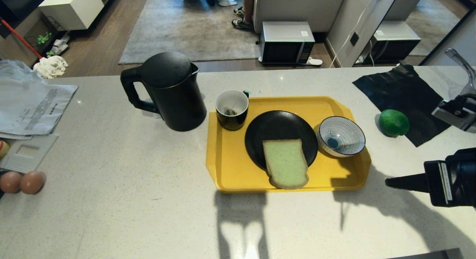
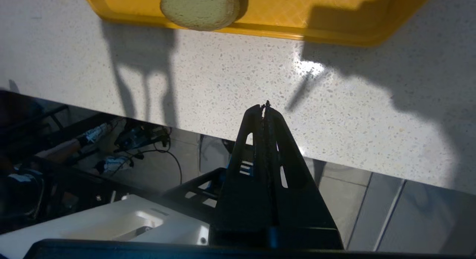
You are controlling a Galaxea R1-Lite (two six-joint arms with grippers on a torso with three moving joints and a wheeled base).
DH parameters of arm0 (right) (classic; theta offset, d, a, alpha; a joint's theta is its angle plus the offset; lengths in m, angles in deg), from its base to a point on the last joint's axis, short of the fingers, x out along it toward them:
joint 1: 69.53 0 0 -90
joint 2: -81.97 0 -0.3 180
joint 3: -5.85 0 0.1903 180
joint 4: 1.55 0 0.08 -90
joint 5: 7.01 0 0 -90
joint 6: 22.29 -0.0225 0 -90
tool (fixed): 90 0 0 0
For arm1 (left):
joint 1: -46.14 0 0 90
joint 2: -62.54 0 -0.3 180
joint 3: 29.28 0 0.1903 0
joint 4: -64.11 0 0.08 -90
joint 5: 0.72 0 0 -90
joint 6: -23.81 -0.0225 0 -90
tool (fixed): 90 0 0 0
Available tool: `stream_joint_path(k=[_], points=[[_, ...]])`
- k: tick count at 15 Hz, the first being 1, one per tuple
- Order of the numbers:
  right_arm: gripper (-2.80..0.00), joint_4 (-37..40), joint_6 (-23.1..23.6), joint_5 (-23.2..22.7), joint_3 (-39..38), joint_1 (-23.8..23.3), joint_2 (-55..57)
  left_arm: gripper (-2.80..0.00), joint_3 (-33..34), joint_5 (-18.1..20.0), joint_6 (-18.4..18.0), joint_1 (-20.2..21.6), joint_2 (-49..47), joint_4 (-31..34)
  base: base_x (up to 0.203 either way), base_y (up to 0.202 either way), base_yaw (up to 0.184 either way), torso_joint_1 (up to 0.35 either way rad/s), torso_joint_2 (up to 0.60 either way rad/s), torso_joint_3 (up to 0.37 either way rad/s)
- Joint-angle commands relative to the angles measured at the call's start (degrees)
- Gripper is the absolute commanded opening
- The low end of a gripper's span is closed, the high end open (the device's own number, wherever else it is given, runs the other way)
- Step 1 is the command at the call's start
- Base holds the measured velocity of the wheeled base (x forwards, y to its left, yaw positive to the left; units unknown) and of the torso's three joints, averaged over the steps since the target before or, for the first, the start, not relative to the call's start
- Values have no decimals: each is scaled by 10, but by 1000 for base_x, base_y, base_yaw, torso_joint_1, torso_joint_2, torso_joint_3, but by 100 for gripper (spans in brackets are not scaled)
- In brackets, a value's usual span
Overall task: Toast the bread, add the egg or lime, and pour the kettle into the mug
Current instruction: Pick up the bread slice
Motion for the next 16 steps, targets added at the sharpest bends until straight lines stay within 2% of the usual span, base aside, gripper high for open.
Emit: stream_joint_path(k=[1, 2, 4, 10, 16], points=[[-280, 1, -50, -3, 6, -10, 4, -280, 10, 0, 0, 0, 1, 0, 0, 0, 0, 0, 0, 0], [-280, 1, -64, -3, 5, -10, 0, -280, 10, 0, 0, 0, 1, 0, 0, 0, 0, 0, 0, 0], [-280, 1, -65, -8, -6, -10, -8, -280, 10, 0, 0, 0, 1, 0, 0, 0, 0, 0, 0, 0], [-280, -3, -63, -73, -19, -8, -18, -280, 10, 0, 0, 0, 1, 0, 0, 0, 0, 0, 0, 0], [-280, -31, -72, -76, -71, -9, -50, -280, 10, 0, 0, 0, 1, 0, 0, 0, 0, 0, 0, 0]])
